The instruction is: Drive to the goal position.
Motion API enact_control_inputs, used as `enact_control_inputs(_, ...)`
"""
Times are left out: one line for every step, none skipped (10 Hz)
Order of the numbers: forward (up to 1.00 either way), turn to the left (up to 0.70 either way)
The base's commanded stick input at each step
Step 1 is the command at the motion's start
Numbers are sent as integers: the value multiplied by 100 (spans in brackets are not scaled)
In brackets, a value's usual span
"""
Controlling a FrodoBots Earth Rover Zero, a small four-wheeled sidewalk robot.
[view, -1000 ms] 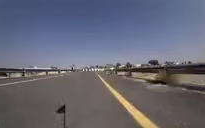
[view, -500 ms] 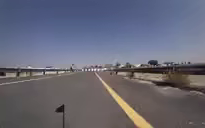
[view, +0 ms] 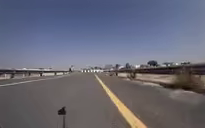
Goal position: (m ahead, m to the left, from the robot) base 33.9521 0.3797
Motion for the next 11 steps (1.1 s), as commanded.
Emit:
enact_control_inputs(100,0)
enact_control_inputs(100,0)
enact_control_inputs(100,0)
enact_control_inputs(100,0)
enact_control_inputs(100,0)
enact_control_inputs(100,0)
enact_control_inputs(100,0)
enact_control_inputs(100,0)
enact_control_inputs(100,0)
enact_control_inputs(100,0)
enact_control_inputs(100,0)
